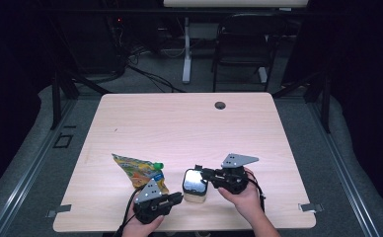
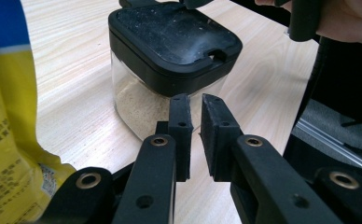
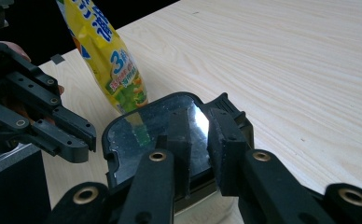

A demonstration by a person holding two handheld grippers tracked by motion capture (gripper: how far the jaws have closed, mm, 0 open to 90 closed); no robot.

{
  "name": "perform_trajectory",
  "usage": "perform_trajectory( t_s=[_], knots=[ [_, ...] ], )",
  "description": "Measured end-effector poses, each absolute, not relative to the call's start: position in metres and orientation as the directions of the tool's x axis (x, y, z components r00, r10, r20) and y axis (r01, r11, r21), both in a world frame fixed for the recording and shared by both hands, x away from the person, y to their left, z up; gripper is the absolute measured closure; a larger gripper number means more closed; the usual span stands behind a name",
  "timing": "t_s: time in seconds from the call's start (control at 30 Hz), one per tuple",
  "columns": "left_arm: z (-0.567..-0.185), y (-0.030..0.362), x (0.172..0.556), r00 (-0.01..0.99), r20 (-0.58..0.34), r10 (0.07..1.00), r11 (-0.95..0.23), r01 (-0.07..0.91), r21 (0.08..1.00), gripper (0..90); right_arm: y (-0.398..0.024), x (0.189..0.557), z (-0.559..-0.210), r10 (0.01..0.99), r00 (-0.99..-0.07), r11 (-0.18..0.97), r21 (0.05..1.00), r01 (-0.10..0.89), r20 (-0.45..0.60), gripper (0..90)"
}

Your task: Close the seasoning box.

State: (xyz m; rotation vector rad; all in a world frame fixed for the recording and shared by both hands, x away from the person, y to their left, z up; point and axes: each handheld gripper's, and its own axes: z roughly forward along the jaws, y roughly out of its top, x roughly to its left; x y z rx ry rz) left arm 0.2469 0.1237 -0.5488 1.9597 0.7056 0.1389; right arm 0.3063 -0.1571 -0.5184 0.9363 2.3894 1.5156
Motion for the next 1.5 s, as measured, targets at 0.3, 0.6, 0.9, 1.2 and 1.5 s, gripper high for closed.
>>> perform_trajectory(
  t_s=[0.3, 0.6, 0.9, 1.2, 1.5],
  knots=[
    [-0.54, 0.138, 0.241, 0.83, -0.176, 0.529, -0.343, 0.398, 0.851, 80.6, -0.157, 0.303, -0.513, 0.576, -0.795, 0.277, 0.869, 0.409, 0.19, 77.4],
    [-0.533, 0.161, 0.239, 0.816, -0.159, 0.556, -0.343, 0.399, 0.85, 77.9, -0.155, 0.301, -0.506, 0.564, -0.806, 0.292, 0.869, 0.399, 0.18, 73.3],
    [-0.527, 0.186, 0.237, 0.807, -0.134, 0.576, -0.355, 0.394, 0.847, 75.8, -0.158, 0.296, -0.502, 0.57, -0.804, 0.304, 0.867, 0.394, 0.166, 71.7],
    [-0.519, 0.214, 0.235, 0.779, -0.123, 0.615, -0.332, 0.398, 0.855, 75.2, -0.165, 0.289, -0.496, 0.582, -0.796, 0.287, 0.874, 0.393, 0.166, 70.3],
    [-0.514, 0.24, 0.234, 0.744, -0.121, 0.658, -0.298, 0.405, 0.864, 74.9, -0.178, 0.282, -0.493, 0.604, -0.779, 0.259, 0.883, 0.392, 0.169, 69.7]
  ],
)
